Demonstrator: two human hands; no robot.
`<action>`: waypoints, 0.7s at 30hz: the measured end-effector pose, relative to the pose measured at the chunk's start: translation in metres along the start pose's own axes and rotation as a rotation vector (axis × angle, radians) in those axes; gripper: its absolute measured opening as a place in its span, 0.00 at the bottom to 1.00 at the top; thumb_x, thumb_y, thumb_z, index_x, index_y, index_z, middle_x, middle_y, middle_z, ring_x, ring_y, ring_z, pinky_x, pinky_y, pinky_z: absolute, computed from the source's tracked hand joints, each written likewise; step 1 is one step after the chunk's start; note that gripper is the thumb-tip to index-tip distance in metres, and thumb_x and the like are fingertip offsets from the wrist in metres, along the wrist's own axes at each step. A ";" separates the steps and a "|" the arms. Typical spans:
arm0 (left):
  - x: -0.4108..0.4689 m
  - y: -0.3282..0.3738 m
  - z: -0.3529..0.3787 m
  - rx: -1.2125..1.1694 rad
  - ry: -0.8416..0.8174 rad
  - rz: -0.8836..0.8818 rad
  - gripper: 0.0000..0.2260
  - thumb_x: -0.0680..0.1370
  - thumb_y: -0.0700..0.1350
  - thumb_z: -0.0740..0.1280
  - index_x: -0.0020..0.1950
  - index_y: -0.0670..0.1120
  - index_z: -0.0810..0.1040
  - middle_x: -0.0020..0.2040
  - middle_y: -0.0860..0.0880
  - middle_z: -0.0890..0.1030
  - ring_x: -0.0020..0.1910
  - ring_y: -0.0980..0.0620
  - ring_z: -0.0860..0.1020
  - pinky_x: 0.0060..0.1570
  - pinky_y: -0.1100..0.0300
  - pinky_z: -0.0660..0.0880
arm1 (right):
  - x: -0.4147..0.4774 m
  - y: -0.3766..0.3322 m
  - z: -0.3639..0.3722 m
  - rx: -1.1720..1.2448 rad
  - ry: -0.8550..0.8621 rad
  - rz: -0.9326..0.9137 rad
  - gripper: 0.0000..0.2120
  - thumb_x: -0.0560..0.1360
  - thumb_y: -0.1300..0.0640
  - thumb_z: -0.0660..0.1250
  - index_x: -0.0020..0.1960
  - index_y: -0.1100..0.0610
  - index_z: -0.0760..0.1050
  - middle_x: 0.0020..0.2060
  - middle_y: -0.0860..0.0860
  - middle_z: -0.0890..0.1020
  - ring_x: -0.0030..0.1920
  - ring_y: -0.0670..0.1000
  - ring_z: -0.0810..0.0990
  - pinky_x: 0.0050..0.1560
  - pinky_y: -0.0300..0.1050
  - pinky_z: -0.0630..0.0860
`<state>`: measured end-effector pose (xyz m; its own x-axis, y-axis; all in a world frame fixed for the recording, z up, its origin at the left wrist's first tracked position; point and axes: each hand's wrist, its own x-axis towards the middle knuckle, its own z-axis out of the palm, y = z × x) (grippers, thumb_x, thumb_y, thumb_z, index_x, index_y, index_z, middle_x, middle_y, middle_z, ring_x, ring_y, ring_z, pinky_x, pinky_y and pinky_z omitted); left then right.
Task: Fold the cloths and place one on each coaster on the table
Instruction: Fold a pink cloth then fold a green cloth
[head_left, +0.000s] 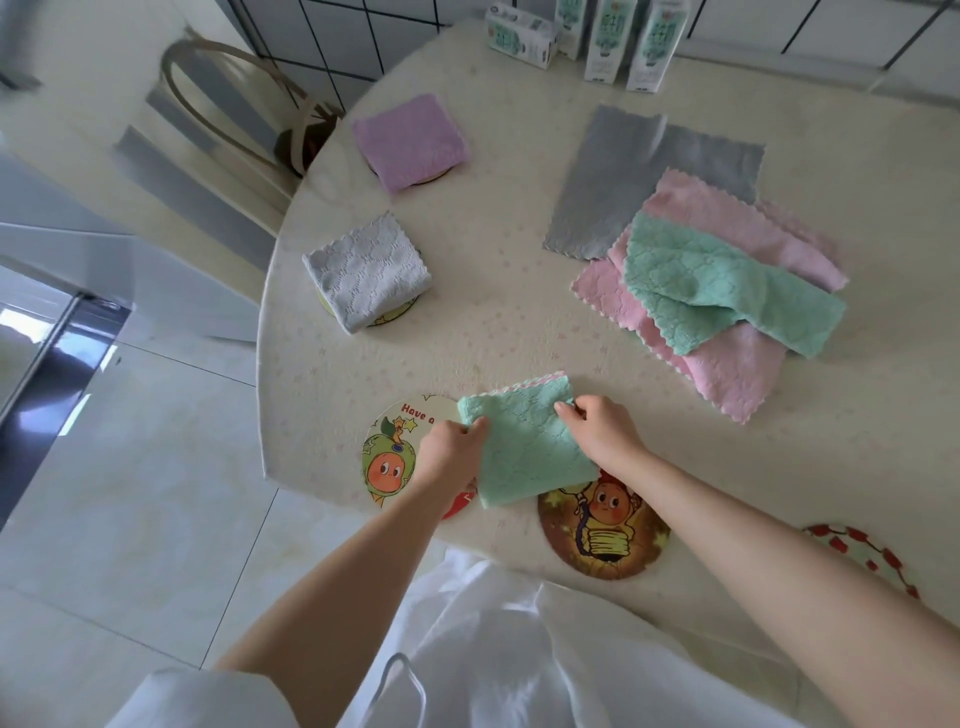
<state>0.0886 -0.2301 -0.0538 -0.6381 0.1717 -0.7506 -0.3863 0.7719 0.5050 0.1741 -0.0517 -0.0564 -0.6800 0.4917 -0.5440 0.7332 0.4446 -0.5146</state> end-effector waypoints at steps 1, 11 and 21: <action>0.004 -0.001 -0.001 0.031 0.050 0.029 0.17 0.76 0.59 0.60 0.45 0.44 0.75 0.42 0.43 0.82 0.37 0.44 0.83 0.37 0.46 0.82 | 0.000 -0.001 0.000 -0.016 0.001 -0.005 0.21 0.78 0.46 0.60 0.31 0.55 0.61 0.24 0.48 0.67 0.24 0.49 0.66 0.27 0.42 0.59; 0.021 0.001 -0.018 0.170 0.297 0.134 0.06 0.78 0.51 0.61 0.46 0.49 0.72 0.37 0.50 0.81 0.32 0.48 0.82 0.35 0.47 0.81 | -0.004 -0.002 0.004 -0.185 0.043 0.013 0.20 0.74 0.38 0.63 0.38 0.53 0.65 0.29 0.48 0.72 0.27 0.49 0.70 0.26 0.41 0.63; -0.014 -0.013 -0.004 0.278 0.199 0.155 0.14 0.73 0.55 0.70 0.48 0.47 0.73 0.39 0.52 0.78 0.35 0.52 0.78 0.30 0.58 0.76 | -0.043 0.010 0.008 -0.241 0.111 0.015 0.25 0.71 0.36 0.65 0.55 0.54 0.66 0.48 0.48 0.74 0.44 0.52 0.77 0.39 0.46 0.74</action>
<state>0.0997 -0.2448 -0.0486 -0.8020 0.1981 -0.5635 -0.0973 0.8874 0.4506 0.2106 -0.0743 -0.0429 -0.6736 0.5728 -0.4670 0.7334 0.5959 -0.3270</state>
